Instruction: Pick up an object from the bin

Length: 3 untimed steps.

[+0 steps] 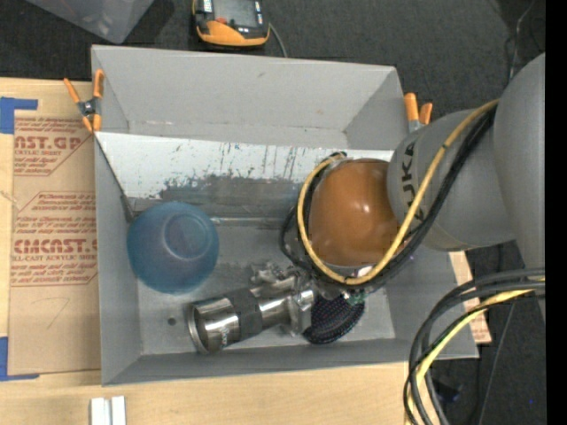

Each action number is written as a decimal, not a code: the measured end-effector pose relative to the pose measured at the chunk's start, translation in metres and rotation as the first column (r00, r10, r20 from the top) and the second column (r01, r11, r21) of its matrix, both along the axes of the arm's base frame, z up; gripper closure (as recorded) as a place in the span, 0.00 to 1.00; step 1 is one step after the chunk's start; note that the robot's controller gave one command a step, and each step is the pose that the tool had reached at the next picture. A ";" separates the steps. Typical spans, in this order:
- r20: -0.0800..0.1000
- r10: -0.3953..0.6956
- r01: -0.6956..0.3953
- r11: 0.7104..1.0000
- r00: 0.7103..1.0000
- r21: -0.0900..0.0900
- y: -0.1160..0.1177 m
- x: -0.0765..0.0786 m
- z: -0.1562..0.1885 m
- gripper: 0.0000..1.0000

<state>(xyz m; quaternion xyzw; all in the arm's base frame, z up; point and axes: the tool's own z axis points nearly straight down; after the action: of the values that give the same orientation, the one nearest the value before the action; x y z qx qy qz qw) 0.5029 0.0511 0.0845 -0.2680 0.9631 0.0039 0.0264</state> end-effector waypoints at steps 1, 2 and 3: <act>-0.012 -0.145 0.145 0.989 0.989 0.006 0.020 -0.008 0.017 1.00; -0.013 -0.182 0.182 0.983 0.983 0.011 0.029 -0.008 0.016 1.00; -0.005 -0.082 0.083 0.997 0.997 0.007 0.017 -0.011 0.005 1.00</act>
Offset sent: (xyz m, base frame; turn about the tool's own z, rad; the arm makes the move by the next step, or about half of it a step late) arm -0.0022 -0.0068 0.0029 -0.0269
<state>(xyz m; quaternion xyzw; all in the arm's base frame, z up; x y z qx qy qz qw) 0.4922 0.0683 0.0891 -0.2279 0.9733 0.0069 0.0254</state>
